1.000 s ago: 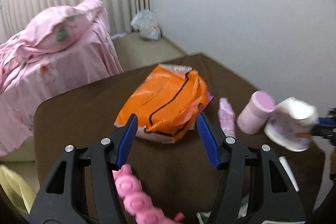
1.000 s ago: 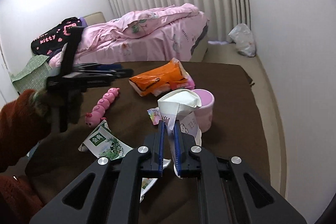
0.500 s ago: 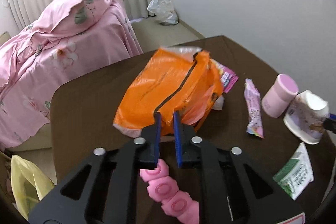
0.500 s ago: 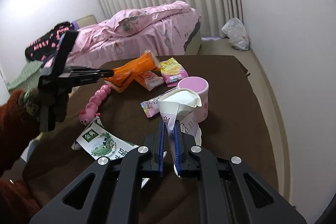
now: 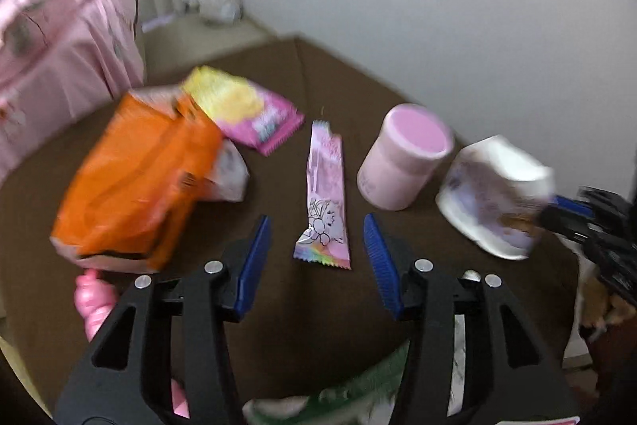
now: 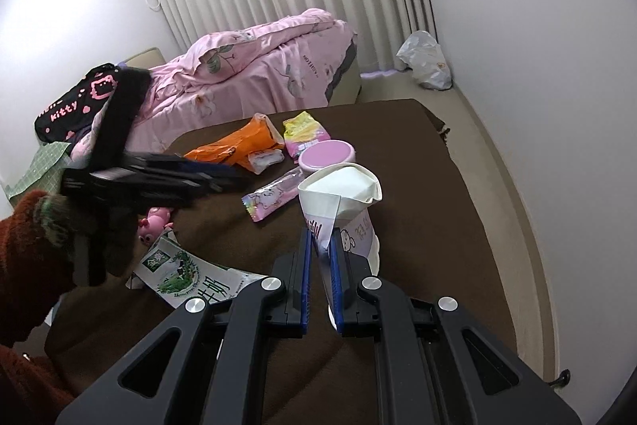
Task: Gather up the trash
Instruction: 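Grasp the white paper cup with the right gripper while the left gripper grasps the pink candy stick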
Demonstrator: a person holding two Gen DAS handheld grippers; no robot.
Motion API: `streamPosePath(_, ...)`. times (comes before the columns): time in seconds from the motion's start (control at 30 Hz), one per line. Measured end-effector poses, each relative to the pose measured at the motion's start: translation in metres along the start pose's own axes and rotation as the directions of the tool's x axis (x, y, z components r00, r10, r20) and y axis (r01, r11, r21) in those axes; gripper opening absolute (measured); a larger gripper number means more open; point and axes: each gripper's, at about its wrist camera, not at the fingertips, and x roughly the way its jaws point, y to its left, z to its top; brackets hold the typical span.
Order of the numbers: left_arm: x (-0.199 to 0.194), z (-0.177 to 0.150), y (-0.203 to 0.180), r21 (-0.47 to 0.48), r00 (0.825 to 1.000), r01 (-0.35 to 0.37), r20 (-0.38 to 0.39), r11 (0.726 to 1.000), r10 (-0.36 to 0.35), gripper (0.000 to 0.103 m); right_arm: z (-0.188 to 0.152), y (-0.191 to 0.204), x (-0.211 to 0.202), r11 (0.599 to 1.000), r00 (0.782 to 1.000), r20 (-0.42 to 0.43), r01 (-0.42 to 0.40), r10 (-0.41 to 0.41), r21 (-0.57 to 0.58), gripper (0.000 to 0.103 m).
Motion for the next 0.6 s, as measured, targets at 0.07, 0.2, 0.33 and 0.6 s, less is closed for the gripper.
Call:
streamPosePath(0.07,0.017,0.006,0.004,-0.046,0.998,-0.006,-0.061,0.999,0.003,0.037,0.0,-0.002,-0.001,1.0,1.0,0.0,-0.004,0.004,0.011,0.01)
streamPosePath(0.2,0.021,0.007,0.013,-0.111,0.997,0.02,-0.07,0.994,-0.028,0.012,0.002,-0.001,-0.005,0.999,0.999,0.004,-0.038,0.038,0.022,0.01)
streamPosePath(0.33,-0.009,-0.004,0.02,-0.148,1.0,0.009,0.003,0.989,-0.009,0.007,0.01,0.013,-0.011,0.998,0.997,0.025,-0.068,0.068,-0.016,0.01)
streamPosePath(0.6,-0.109,-0.052,0.03,-0.247,0.981,0.044,0.194,0.968,0.005,0.007,0.024,0.053,-0.014,0.961,0.96,0.025,-0.278,0.278,-0.006,0.01)
